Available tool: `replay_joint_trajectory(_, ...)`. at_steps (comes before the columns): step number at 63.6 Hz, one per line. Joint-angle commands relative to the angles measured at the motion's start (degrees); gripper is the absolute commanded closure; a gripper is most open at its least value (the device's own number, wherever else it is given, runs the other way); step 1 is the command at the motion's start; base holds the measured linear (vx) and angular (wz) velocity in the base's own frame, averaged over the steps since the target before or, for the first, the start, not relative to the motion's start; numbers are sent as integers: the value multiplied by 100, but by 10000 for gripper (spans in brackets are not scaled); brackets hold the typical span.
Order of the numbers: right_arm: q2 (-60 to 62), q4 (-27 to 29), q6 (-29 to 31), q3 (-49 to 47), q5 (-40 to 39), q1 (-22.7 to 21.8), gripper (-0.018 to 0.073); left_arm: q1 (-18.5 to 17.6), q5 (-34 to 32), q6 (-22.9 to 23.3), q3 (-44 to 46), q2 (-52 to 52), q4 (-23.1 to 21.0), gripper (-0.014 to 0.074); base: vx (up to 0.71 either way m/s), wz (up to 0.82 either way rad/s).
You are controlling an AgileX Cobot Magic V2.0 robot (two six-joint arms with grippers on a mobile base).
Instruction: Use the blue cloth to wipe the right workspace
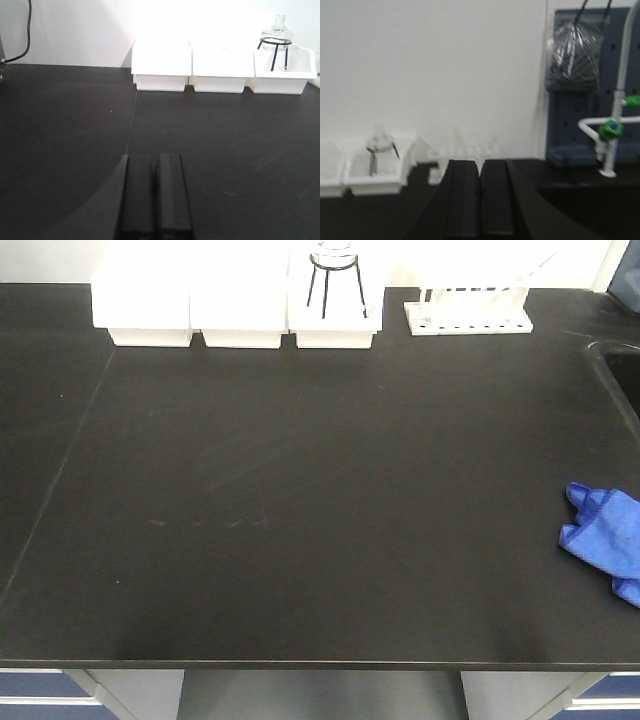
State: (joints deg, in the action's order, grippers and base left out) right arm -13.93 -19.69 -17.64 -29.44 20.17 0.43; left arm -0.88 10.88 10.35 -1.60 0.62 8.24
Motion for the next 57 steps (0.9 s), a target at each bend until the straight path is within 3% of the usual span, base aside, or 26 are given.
replay_joint_trajectory(1, -989, -1255, -265, -557, 91, -30, 561, 28, -462, 49, -178, 90, 5, 602, 0, 0)
replay_joint_trajectory(5, -1743, -2130, -585, -703, 13, -30, 560, 28, -462, 49, -178, 90, 5, 602, 0, 0)
replay_joint_trajectory(9, -2410, -2648, -1201, -751, 28, -30, 559, 28, -462, 49, -178, 90, 5, 602, 0, 0)
replay_joint_trajectory(18, -3820, -2836, -2577, -751, 146, -30, 547, 28, -462, 49, -178, 90, 5, 602, 0, 0)
replay_joint_trajectory(30, -5390, -3173, -2569, -751, 58, -30, 461, 28, -462, 49, -178, 90, 5, 602, 0, 0)
replay_joint_trajectory(42, -6248, -3956, -2665, -751, 82, -30, 273, 28, -462, 49, -178, 90, 5, 602, 0, 0)
replay_joint_trajectory(57, -7007, -4868, -3798, -751, 251, -99, -10, 28, -462, 49, -178, 90, 5, 602, 0, 0)
